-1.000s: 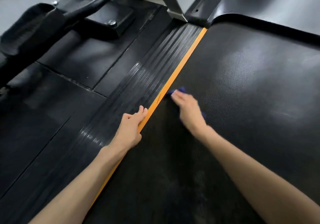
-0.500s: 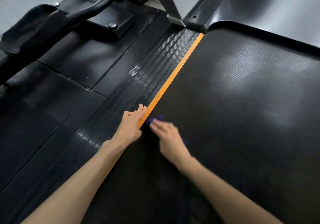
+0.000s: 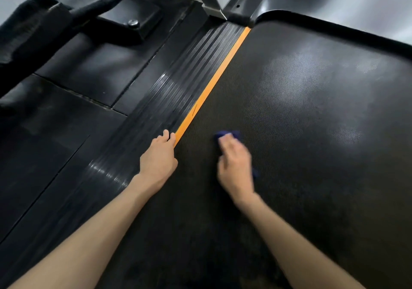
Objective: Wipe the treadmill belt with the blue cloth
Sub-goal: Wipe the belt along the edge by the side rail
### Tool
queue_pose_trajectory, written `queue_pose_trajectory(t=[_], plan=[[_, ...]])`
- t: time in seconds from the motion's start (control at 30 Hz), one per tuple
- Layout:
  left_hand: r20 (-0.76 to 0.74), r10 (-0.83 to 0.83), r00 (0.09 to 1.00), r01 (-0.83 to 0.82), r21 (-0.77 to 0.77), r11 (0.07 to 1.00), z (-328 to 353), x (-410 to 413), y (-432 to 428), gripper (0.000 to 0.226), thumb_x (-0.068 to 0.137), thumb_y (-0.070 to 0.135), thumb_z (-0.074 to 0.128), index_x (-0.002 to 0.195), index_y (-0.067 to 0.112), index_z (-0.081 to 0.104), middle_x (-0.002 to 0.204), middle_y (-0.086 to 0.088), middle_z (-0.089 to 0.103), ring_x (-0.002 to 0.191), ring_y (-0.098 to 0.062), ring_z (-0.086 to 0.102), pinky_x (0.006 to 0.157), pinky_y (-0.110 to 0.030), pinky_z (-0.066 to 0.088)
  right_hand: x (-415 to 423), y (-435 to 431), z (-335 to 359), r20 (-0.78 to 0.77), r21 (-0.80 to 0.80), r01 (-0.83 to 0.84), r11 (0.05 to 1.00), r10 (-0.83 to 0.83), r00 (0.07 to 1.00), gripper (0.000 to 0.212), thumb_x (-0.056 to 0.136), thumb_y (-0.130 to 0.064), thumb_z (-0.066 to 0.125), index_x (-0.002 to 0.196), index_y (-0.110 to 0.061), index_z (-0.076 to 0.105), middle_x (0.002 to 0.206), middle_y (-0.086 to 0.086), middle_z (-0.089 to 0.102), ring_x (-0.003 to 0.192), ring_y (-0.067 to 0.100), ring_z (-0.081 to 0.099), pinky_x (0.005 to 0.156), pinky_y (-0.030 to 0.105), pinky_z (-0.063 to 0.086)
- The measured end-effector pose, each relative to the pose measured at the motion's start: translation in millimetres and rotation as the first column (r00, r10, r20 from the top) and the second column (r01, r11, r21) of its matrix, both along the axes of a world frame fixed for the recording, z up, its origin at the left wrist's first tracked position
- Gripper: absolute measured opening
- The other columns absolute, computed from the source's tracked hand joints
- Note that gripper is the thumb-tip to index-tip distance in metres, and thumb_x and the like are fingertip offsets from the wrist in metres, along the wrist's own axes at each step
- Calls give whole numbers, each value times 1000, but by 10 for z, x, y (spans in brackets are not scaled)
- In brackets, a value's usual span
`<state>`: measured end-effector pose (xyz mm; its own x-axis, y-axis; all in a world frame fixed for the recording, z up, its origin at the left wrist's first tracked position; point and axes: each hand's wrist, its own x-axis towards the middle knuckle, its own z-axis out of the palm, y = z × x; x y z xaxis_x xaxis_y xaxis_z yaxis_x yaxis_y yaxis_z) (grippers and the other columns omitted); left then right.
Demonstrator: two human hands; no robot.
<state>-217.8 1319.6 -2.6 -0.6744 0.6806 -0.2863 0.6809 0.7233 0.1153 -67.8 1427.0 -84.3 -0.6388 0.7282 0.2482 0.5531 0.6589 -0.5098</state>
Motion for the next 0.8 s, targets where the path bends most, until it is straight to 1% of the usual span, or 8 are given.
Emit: queue_pose_trajectory(t=[0.1, 0.2, 0.33, 0.5, 0.57, 0.63, 0.73, 0.8], plan=[[-42, 24, 999, -27, -62, 998, 20, 88, 77, 60, 89, 8, 48, 144, 13, 23, 154, -7, 16, 133, -25, 31, 90, -39, 45, 19, -657, -4, 159, -42, -526, 849, 525, 836, 60, 81, -4, 56, 139, -15, 45, 146, 4, 40, 134, 24, 37, 110, 35, 25], [-28, 27, 999, -28, -59, 998, -5, 99, 76, 64, 89, 8, 52, 145, 13, 21, 155, -7, 15, 135, -26, 29, 94, -39, 44, 327, -267, -25, 160, 32, -681, 731, 669, 726, 53, 83, -4, 45, 135, -16, 50, 142, 3, 47, 131, 21, 41, 111, 31, 27], [87, 11, 996, -8, -33, 999, -35, -2, 5, 73, 84, 1, 54, 147, 14, 18, 156, -8, 11, 136, -30, 29, 100, -37, 41, 1007, 831, -13, 88, 114, -123, 986, 113, 990, 53, 77, -5, 34, 122, -8, 61, 126, 14, 59, 110, 35, 58, 100, 38, 39], [139, 28, 990, -17, -82, 996, -19, -35, 40, 76, 83, 2, 51, 148, 15, 15, 156, -8, 7, 136, -32, 27, 100, -39, 41, 956, 988, 47, 41, 16, 435, 901, -435, 900, 53, 75, -9, 33, 118, 2, 61, 121, 21, 60, 104, 41, 57, 95, 43, 43], [126, 34, 991, -21, -100, 995, -12, -19, 61, 75, 83, 3, 51, 148, 13, 14, 156, -9, 7, 136, -33, 27, 100, -39, 41, 547, 501, 20, -29, -6, 278, 960, -278, 960, 46, 76, -5, 38, 116, -1, 62, 116, 17, 62, 103, 37, 59, 94, 39, 43], [99, 27, 995, -17, -96, 995, -26, 10, 67, 74, 82, 3, 51, 147, 11, 16, 156, -11, 8, 135, -34, 28, 100, -40, 39, 208, -187, 7, -38, -36, -98, 995, 96, 995, 48, 76, -2, 43, 121, -6, 60, 122, 12, 60, 110, 32, 55, 99, 35, 37], [61, 4, 998, 0, -73, 997, -48, 24, 46, 73, 81, 2, 52, 146, 10, 18, 155, -12, 12, 134, -34, 30, 101, -41, 38, 170, -858, 49, 125, -110, -623, 774, 633, 764, 63, 80, 2, 53, 139, -16, 44, 147, 4, 40, 135, 23, 34, 113, 32, 18], [70, 10, 998, -7, -44, 999, -50, -9, 15, 75, 82, -1, 53, 147, 14, 18, 156, -9, 12, 136, -32, 29, 102, -41, 37, 366, -659, -13, 179, -32, -686, 727, 679, 712, 69, 78, 3, 58, 141, -20, 41, 148, 1, 37, 137, 20, 33, 114, 31, 15]])
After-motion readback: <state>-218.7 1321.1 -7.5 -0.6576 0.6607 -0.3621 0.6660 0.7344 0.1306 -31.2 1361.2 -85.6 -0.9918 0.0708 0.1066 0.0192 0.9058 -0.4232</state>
